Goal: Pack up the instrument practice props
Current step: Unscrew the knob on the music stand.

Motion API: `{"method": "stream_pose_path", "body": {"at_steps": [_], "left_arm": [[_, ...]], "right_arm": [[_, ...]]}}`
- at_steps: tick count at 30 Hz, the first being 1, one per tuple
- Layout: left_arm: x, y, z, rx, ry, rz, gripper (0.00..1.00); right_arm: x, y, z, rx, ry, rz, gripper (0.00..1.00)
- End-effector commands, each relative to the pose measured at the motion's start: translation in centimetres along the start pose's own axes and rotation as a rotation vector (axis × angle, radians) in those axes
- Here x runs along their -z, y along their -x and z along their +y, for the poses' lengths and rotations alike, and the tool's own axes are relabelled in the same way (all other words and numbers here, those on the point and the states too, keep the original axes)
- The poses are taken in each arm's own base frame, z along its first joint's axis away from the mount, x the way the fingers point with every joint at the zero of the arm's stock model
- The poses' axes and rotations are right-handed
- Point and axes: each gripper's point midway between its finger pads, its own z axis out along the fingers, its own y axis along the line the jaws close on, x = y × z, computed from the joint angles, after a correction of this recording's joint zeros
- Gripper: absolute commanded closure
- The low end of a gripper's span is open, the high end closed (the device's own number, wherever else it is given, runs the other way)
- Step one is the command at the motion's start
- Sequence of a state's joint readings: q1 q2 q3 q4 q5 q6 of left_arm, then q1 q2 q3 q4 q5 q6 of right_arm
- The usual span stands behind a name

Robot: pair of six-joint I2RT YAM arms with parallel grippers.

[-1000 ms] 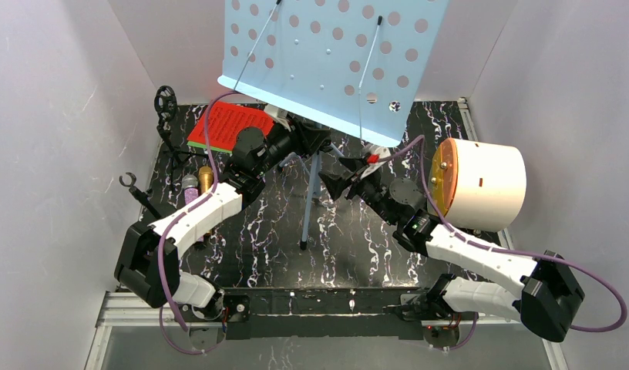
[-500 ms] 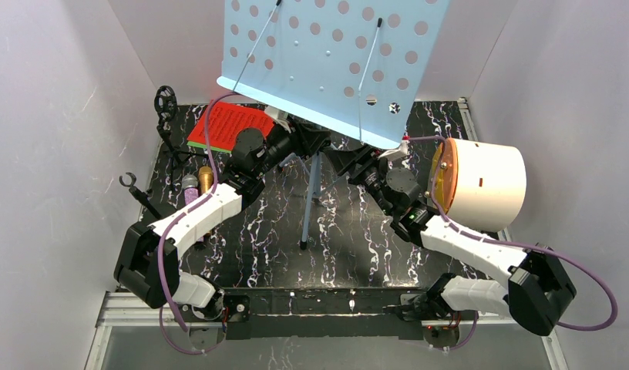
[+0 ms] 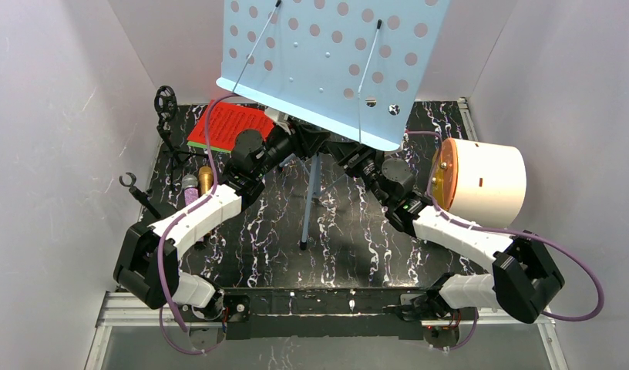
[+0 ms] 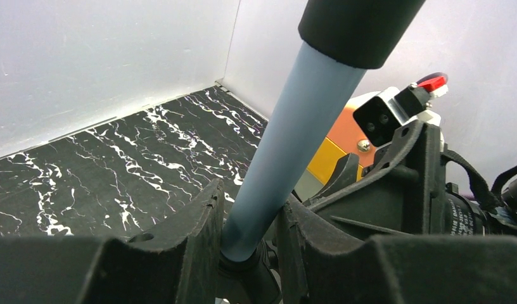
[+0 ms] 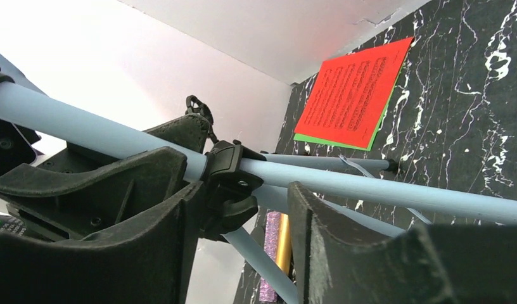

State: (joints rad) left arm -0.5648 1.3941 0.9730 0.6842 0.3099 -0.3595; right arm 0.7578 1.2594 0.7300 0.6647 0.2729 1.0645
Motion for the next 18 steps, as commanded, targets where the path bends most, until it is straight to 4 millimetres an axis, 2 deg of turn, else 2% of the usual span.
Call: {"method": "stream_pose_path", "body": {"at_steps": [1, 7, 18], "left_arm": [[1.3, -4.0, 2.2, 0.039, 0.085, 0.125, 0.92], [1.5, -4.2, 2.6, 0.001, 0.097, 0.132, 0.86], [1.9, -5.1, 2.9, -0.088, 0.110, 0.179, 0.74]], "right_arm": [[-0.5, 1.1, 3.0, -0.095, 0.096, -0.002, 0.44], [-0.4, 0.7, 3.0, -0.118, 0.110, 0.039, 0.49], [0.1, 0.3, 3.6, -0.143, 0.124, 0.079, 0.50]]}}
